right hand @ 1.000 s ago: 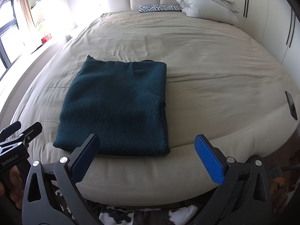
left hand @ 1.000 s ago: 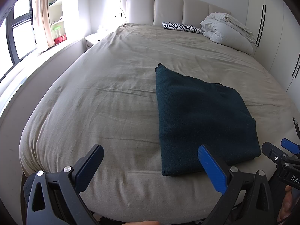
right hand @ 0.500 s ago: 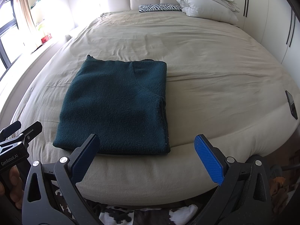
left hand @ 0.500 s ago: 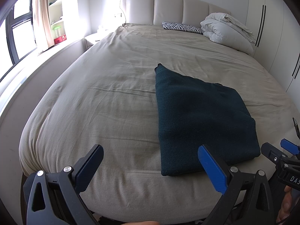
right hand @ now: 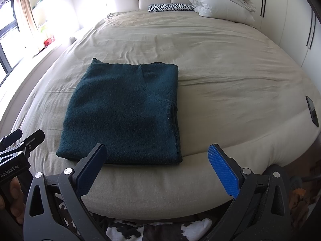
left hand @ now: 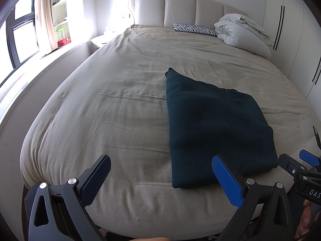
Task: Fold small clothes
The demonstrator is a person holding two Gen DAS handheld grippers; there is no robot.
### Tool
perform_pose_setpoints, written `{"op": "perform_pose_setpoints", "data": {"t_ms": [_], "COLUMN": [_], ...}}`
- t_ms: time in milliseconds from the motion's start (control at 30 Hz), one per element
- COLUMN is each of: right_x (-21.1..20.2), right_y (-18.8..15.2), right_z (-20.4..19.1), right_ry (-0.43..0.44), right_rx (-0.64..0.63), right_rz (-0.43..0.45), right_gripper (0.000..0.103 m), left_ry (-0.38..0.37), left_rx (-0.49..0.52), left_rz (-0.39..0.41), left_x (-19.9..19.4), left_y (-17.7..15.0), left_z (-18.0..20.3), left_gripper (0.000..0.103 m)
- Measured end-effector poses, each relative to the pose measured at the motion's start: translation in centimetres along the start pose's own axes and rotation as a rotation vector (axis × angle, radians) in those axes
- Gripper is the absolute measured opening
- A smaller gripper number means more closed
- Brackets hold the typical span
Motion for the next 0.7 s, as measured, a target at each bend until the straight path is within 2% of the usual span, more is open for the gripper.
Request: {"op": "perform_pose_setpoints", "data": {"t_ms": [700], "right_x": [0.19], "right_y": [-0.14], "right_z": [0.33], "right_ry": [0.006], "right_rx": [0.002], "right_rz": [-0.008], "right_gripper": [0.103], "left_ry": [0.002], "left_rx": [-0.002], "left_rz": [-0.001], "left_x": [0.13], "left_y": [-0.15], "left_z": [0.16], "left_gripper": [0.103]}}
Point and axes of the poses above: each gripper's, at about its wrist camera, not at the fingertips, and x roughly the way its jaws point, z to its right, y to its top, the point moved 6 cm from there along x, roughly the way its jaws point, and after that the axes turned 3 degrees about z, right-handed, at the moved point
